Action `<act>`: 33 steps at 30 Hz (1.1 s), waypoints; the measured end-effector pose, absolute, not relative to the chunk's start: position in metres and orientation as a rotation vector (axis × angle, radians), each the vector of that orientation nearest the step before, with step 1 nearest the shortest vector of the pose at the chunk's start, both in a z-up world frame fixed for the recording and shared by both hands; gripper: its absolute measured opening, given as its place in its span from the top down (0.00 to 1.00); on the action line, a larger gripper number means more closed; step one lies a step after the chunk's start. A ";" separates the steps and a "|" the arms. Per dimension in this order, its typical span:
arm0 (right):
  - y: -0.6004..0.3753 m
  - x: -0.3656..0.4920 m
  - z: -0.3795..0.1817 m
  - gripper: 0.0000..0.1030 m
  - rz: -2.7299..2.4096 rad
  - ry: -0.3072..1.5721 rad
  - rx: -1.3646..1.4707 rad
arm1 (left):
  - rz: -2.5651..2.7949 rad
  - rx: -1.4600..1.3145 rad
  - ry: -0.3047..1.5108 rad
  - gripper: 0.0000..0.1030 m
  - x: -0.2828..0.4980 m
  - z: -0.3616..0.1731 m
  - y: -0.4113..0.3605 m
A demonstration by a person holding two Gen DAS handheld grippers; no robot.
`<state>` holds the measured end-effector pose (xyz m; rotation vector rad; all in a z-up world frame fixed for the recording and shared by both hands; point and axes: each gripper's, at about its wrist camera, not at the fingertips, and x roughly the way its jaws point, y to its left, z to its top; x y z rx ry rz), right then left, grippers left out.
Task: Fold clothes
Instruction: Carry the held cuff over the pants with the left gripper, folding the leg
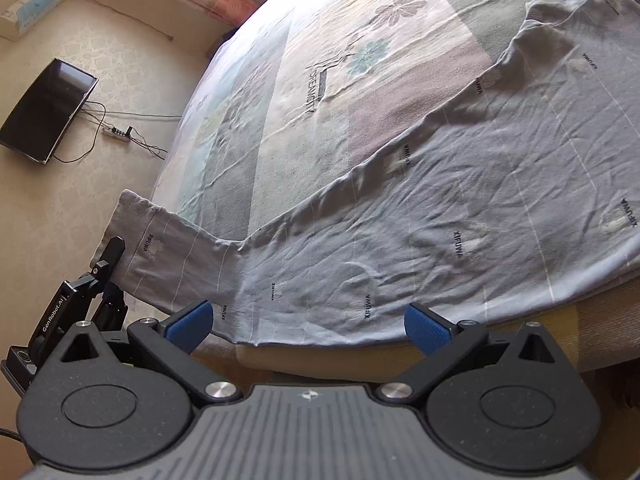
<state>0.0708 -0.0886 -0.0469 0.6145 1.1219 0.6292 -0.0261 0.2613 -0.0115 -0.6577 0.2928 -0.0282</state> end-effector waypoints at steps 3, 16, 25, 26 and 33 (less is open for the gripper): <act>-0.103 0.070 -0.047 0.00 0.607 1.109 0.641 | -0.045 -0.631 0.316 0.83 -0.019 -0.009 0.249; -0.130 0.069 -0.048 0.00 0.586 1.093 0.677 | -0.131 -0.571 0.431 0.83 0.010 -0.023 0.202; -0.140 0.068 -0.046 0.00 0.573 1.085 0.656 | -0.149 -0.473 0.511 0.83 0.024 -0.036 0.172; -0.140 0.069 -0.047 0.00 0.571 1.087 0.656 | -0.153 -0.462 0.519 0.83 0.025 -0.037 0.169; -0.146 0.069 -0.051 0.00 0.556 1.095 0.664 | -0.165 -0.446 0.570 0.83 0.032 -0.053 0.159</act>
